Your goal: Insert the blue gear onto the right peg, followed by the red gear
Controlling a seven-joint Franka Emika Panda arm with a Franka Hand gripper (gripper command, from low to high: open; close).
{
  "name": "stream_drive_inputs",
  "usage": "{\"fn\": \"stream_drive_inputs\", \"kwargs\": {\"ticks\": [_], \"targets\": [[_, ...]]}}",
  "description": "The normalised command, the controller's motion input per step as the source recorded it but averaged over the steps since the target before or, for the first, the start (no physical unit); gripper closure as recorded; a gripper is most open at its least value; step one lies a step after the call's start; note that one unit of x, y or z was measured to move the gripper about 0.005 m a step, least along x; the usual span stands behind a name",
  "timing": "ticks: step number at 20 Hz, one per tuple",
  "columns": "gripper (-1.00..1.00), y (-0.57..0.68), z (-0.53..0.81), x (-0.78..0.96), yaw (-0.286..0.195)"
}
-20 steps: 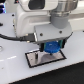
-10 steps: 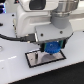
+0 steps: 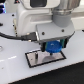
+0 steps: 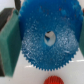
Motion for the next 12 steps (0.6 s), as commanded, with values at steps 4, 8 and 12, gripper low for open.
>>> {"fn": "stream_drive_inputs", "kwargs": {"ticks": [4, 8, 12], "targets": [[1.0, -0.05, -0.12, 0.35, 0.0], [1.0, 0.0, -0.25, 0.26, 0.0], [1.0, 0.0, -0.23, 0.13, 0.0]]}}
